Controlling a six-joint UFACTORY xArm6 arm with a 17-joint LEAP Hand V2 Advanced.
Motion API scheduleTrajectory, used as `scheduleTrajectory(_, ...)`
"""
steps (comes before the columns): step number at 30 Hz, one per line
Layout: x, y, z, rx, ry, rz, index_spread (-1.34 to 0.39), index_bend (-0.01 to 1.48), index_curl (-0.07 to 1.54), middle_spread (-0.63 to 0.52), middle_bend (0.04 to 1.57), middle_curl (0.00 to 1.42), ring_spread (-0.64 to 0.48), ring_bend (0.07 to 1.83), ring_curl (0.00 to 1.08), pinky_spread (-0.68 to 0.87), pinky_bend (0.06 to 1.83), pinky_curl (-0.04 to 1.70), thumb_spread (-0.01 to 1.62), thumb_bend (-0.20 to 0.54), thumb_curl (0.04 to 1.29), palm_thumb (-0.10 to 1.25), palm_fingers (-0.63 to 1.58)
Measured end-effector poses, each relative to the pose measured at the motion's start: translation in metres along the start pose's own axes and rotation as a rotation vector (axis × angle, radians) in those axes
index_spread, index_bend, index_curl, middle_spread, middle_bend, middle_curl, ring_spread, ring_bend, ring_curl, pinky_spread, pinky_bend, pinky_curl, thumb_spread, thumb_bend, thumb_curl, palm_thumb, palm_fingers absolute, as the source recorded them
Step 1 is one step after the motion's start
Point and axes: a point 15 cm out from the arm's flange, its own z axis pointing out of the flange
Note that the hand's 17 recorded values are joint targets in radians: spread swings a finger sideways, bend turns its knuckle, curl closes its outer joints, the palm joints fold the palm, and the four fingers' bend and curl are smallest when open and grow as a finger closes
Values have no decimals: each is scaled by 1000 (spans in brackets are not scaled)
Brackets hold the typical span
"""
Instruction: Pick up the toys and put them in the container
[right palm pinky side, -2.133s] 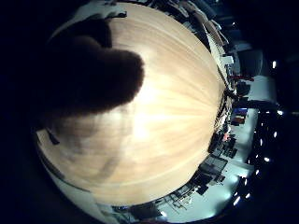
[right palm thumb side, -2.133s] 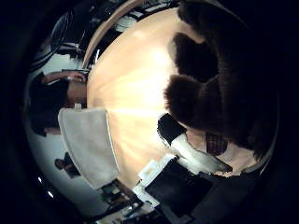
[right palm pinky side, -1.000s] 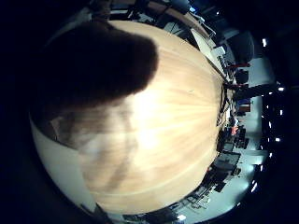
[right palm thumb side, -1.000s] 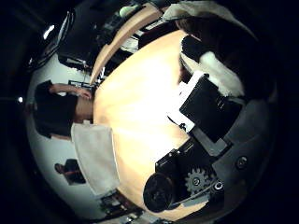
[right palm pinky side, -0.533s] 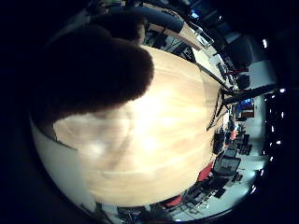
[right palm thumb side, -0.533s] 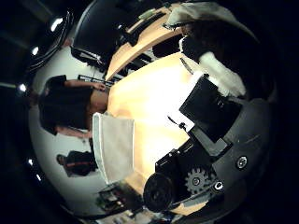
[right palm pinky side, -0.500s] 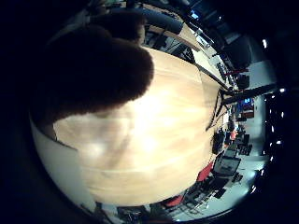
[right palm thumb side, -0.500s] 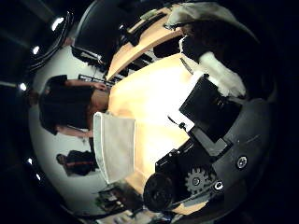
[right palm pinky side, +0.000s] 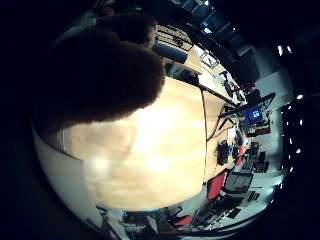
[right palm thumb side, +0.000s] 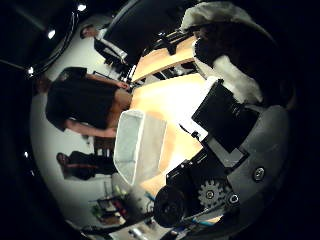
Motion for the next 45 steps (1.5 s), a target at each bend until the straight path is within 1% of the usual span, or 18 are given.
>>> scheduleTrajectory(7,-78,27,-21,10,-31,-119,-582,448,582,-440,898,557,-339,1195,467,-580,1041,402,950,-19,337,1023,1218)
scheduleTrajectory(12,-128,48,-25,-27,-72,-207,-585,437,594,-438,900,554,-338,1198,466,-583,1036,406,944,-20,337,1020,1220)
scheduleTrajectory(16,-162,55,-29,-30,-93,-268,-588,432,602,-437,903,552,-338,1197,465,-582,1032,407,942,-19,336,1019,1218)
scheduleTrajectory(18,-180,65,-21,-53,-111,-295,-589,429,607,-436,904,550,-338,1197,465,-581,1029,408,941,-19,336,1019,1218)
scheduleTrajectory(22,-202,90,-4,-101,-137,-320,-591,424,614,-436,905,548,-339,1196,465,-580,1026,410,940,-19,335,1019,1219)
scheduleTrajectory(33,-283,111,12,-166,-187,-452,-598,409,634,-435,909,543,-339,1196,465,-591,1014,412,939,-19,334,1020,1219)
scheduleTrajectory(40,-317,121,22,-203,-197,-498,-601,404,643,-434,911,541,-339,1196,465,-596,1006,412,939,-19,334,1020,1218)
scheduleTrajectory(45,-335,125,27,-218,-189,-507,-603,400,649,-434,913,540,-339,1197,466,-598,995,411,939,-19,334,1020,1217)
